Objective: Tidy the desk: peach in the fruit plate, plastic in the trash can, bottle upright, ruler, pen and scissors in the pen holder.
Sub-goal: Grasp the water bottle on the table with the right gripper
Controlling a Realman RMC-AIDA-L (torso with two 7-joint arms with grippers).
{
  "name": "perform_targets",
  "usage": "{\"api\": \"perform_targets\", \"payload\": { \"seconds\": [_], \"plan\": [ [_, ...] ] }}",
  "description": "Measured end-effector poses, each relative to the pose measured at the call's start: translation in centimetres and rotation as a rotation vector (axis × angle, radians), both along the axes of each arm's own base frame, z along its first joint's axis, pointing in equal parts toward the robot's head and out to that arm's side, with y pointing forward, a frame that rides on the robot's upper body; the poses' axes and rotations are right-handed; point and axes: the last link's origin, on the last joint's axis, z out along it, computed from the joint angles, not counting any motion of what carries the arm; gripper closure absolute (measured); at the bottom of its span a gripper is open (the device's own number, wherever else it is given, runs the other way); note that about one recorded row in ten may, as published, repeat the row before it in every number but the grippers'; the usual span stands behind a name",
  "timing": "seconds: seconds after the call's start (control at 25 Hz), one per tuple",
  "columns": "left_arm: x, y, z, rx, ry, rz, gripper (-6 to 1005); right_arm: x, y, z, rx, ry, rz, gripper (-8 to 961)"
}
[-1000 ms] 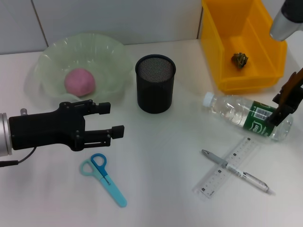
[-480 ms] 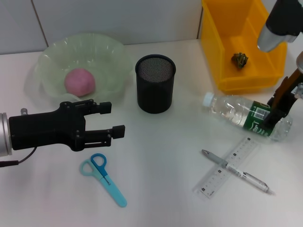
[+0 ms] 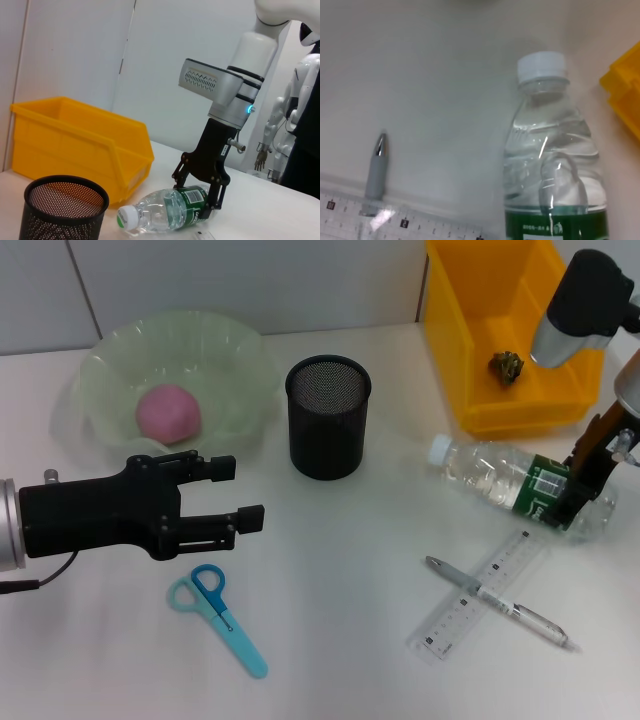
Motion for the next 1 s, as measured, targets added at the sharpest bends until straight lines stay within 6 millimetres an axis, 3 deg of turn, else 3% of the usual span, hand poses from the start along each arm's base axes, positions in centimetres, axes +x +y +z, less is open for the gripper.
{"api": "perform_targets", "payload": {
  "seconds": [1.0],
  "plan": [
    [0.00,-0.07,0.02,-0.002,-0.001,-0.002,202,0.66,-0.28,-0.58,0.010,-0.006,-0.013,164]
  ]
}}
